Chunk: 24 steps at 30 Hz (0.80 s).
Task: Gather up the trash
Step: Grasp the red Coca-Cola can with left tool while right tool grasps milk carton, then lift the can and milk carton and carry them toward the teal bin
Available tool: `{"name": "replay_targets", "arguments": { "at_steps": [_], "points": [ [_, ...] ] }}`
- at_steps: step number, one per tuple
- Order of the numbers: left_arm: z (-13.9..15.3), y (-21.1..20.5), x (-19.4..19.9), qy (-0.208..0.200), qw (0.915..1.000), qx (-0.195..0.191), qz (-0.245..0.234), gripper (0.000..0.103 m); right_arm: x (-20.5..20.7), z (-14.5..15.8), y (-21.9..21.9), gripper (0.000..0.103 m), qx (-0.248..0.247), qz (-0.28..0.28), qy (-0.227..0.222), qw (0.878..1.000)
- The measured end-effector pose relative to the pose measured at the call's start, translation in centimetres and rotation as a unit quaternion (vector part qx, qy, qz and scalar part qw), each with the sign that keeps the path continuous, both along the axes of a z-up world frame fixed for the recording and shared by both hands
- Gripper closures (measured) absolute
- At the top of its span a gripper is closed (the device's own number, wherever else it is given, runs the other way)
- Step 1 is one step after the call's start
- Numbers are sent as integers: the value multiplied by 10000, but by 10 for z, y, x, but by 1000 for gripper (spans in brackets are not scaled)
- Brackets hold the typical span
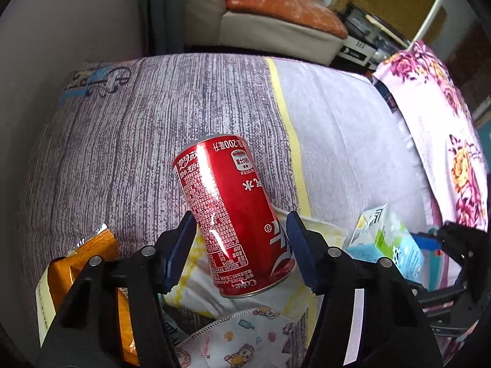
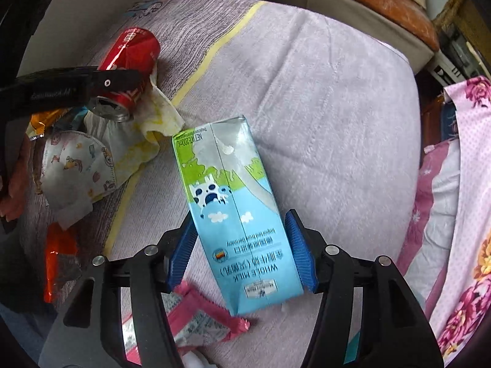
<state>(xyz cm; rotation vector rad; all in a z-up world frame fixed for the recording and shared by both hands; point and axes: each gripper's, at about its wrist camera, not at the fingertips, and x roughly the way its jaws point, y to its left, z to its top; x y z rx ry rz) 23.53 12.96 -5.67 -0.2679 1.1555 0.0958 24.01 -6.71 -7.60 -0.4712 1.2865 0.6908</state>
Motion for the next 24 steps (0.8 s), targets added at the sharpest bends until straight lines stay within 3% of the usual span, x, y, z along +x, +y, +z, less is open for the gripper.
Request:
{"name": "replay_targets", "arguments": {
  "at_steps": [4,8,15,24],
  "points": [
    [-1,4,2,1,9999,-81,92,40,1,-12,1,45,-24,-53,-56,10000],
    [2,-3,3,-33,9999,26,100,42,-2,-6,-5,53,30,-322,-187,9993],
    [31,-29,-15,-368,9990,205,-166,47,-2,33,-46,54,670,-1115,-327,9910],
    [75,-84,-46,-803,9946,225,-626,51,-30,73,-102,54,1241,-1700,-530,9762]
  ]
}}
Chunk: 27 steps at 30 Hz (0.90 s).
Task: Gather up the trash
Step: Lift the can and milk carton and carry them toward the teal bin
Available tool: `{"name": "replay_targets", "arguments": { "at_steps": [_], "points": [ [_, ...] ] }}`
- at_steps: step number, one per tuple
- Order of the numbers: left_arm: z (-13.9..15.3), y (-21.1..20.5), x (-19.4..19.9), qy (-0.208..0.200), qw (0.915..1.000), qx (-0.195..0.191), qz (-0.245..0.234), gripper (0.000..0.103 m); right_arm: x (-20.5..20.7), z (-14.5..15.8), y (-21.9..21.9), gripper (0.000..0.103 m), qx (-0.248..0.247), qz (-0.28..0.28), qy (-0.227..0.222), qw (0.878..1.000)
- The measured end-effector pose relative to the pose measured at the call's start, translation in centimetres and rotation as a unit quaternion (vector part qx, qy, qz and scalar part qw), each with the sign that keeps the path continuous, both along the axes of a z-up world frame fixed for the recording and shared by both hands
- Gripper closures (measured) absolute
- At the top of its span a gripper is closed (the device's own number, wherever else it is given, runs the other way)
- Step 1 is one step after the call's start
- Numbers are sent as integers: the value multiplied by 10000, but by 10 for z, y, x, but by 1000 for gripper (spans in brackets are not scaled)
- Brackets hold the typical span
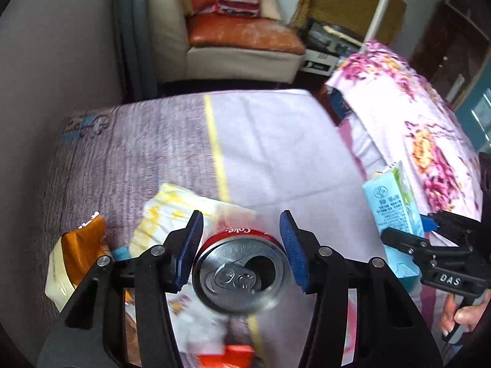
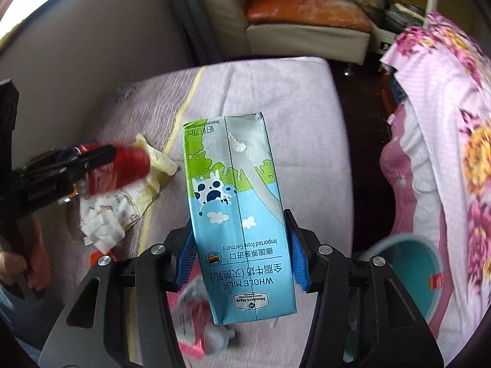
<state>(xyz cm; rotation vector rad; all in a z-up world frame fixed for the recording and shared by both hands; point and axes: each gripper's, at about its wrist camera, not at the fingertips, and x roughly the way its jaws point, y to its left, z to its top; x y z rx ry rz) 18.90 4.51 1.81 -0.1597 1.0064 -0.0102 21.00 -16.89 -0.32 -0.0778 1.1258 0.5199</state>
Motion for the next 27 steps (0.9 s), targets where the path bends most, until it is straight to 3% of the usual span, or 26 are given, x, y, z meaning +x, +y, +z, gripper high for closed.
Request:
{"name": "replay_targets", "arguments": {
  "at_steps": [2,4,10,14,16,21,26,27],
  "points": [
    [-1,-11,-2,-2,9999,139,-57,51,-6,1,-8,54,73,-96,10,9999],
    [-10,-16,0,181,9998,-42,-90,51,-13,-1,-15,54,103,-179,65,9998],
    [-30,-16,-17,400,9992,-27,-94,50,-30,-6,-27,54,249,-257,128,9993],
    [-42,-13,-32,559,9984,29,-102,47,-35,-9,-26,54,307,-269,196,9990],
    [-51,-11,-40,727,9973,18,-92,38,-38,-10,-25,54,330,-272,199,9989],
    [-70,-14,-54,1073,9939,149,-197,36,-45,-12,-25,54,330,-263,213,9989],
    [-80,-11,-58,1270,9914,226,-212,38,-50,-11,-26,53,297,-276,201,9990],
    [-79,-12,-59,1224,9918,259,-254,49,-51,-10,-27,53,296,-303,196,9989]
  ]
}}
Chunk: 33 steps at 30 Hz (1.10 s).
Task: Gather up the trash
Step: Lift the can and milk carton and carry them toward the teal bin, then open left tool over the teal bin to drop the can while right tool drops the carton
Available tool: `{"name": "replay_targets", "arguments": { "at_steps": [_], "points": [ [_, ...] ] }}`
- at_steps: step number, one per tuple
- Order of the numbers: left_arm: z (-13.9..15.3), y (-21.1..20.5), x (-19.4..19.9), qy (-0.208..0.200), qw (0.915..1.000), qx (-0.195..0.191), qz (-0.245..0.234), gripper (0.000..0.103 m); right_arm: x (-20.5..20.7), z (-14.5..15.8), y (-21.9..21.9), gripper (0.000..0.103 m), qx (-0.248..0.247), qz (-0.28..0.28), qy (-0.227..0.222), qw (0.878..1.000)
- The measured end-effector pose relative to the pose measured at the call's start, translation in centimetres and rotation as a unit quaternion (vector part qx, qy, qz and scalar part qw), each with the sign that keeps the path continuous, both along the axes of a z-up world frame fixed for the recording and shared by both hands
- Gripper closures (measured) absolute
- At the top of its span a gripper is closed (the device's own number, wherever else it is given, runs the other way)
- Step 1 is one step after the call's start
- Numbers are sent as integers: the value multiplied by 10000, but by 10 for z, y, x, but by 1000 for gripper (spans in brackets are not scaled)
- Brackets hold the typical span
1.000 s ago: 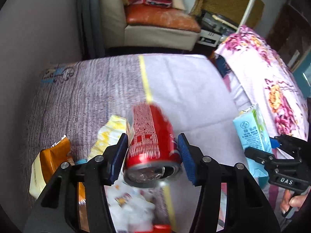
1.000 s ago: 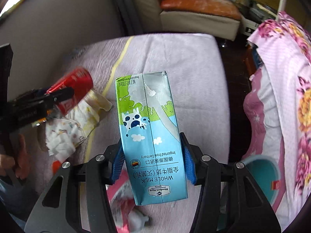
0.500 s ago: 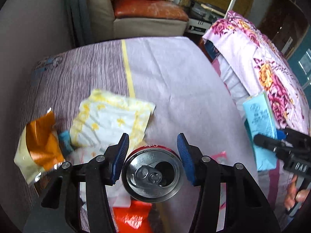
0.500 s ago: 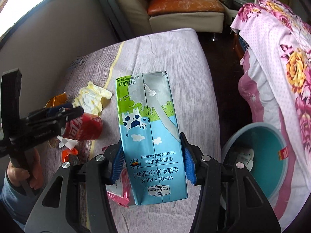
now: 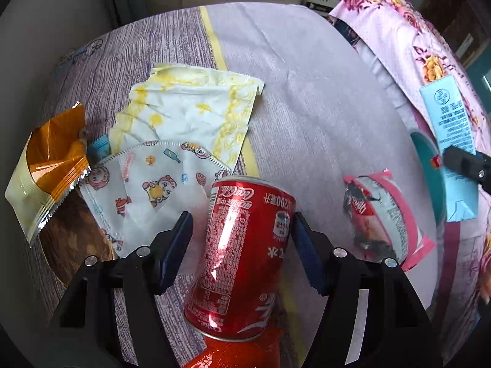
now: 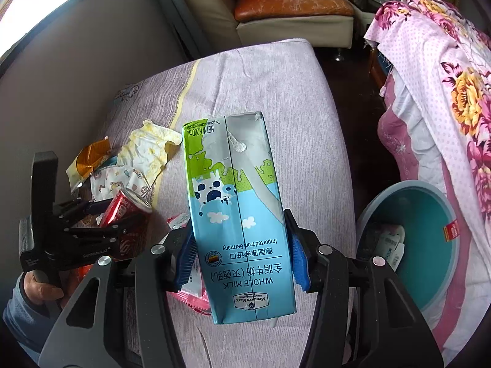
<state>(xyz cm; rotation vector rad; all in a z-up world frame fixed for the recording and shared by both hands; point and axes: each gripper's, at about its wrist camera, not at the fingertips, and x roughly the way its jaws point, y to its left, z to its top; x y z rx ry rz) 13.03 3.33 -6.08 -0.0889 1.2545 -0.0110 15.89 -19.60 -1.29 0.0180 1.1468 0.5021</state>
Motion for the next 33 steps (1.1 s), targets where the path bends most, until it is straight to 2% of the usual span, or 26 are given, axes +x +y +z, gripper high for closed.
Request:
{"name": "replay_targets", "arguments": {
  "at_steps": [6,11,16,21,25,33],
  "points": [
    [20,-5,-5,-333,9992,201,-35,50,-5,4,-6,54,93,-104,-26,9999],
    [48,-11,-7,-622,9979,147,-28,50,-8,11,-14,54,228,-201,-96,9995],
    [78,-34,-6,-912,9956,44,-229,50,-13,18,-32,53,427,-377,-175,9982],
    [100,-70,0,-1134,9922,-77,-515,50,-19,26,-57,54,565,-619,-292,9960],
    [110,-113,8,-1225,9886,-187,-857,50,-27,30,-93,54,658,-977,-401,9922],
    [96,-191,23,-1091,9830,-350,-1437,50,-47,23,-168,53,505,-1697,-475,9830]
  ]
}}
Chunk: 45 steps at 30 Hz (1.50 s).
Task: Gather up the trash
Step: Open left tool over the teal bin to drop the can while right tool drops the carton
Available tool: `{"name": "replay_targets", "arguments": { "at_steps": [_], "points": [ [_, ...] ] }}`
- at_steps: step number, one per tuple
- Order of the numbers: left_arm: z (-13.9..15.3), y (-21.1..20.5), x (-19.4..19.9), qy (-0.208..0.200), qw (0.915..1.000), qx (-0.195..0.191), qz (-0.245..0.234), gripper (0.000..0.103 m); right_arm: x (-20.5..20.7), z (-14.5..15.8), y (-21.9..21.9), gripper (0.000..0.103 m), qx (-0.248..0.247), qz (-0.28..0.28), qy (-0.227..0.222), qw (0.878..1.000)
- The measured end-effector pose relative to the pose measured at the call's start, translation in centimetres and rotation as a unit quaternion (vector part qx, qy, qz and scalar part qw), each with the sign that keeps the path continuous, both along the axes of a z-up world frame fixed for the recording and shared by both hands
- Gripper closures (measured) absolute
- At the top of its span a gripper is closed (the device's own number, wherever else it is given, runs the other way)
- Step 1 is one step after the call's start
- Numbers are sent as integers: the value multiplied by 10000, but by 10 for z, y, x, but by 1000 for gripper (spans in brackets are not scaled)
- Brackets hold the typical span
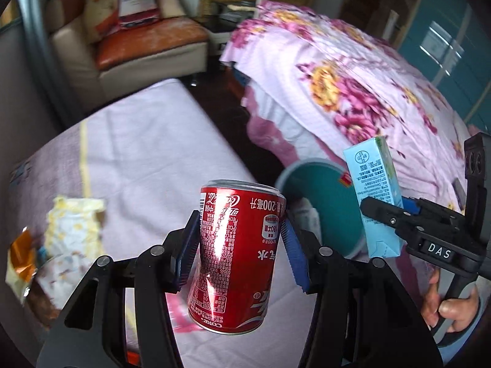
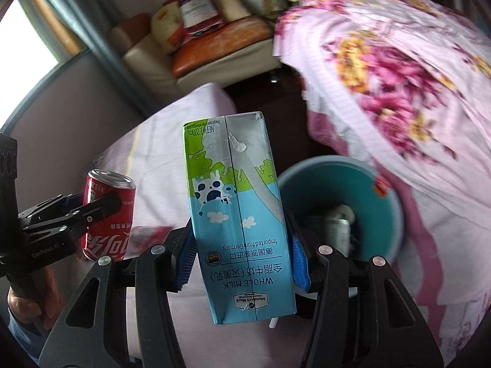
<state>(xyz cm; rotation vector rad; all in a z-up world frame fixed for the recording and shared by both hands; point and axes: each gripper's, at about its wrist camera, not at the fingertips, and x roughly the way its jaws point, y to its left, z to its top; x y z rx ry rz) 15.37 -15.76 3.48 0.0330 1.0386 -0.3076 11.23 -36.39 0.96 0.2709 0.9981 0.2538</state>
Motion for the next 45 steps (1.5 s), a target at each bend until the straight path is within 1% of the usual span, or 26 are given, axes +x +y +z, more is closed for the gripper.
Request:
{"name": "replay_targets", "arguments": {
  "at_steps": [5,13,20,27,31,32,33,34,36,37,41,43,45],
  "points": [
    [-17,-45,8,128,9995,35,-304,50,-7,-9,-46,53,-27,-394,63,9992],
    [-42,-93,19,306,9974,177,-631,50,-6,-20,-93,53,67,-830,137,9964],
    [-63,-115,33,458,9957,218,-774,50,7,-31,-105,53,105,-972,271,9948],
    [-79,-126,43,584,9942,187,-881,49,14,-38,-109,53,38,-1072,354,9936],
    [-87,-129,47,672,9939,154,-863,48,15,-40,-110,53,8,-1111,412,9930],
    [-88,-129,48,700,9936,134,-872,48,15,-41,-110,53,8,-1127,428,9927],
    [-89,-129,48,719,9934,118,-884,44,15,-42,-110,53,11,-1137,440,9925],
    [-89,-128,48,709,9934,118,-892,36,15,-43,-109,53,11,-1143,453,9924],
    [-89,-127,47,637,9939,130,-888,26,15,-44,-108,53,-6,-1140,469,9924],
    [-88,-127,46,603,9942,139,-877,25,16,-44,-107,53,-5,-1137,479,9924],
    [-87,-122,44,636,9943,116,-849,24,18,-45,-104,53,-21,-1117,494,9925],
    [-86,-119,41,626,9944,150,-837,21,19,-45,-102,53,-34,-1107,502,9926],
    [-86,-117,37,619,9945,194,-827,21,21,-46,-101,53,-51,-1096,522,9926]
  ]
}}
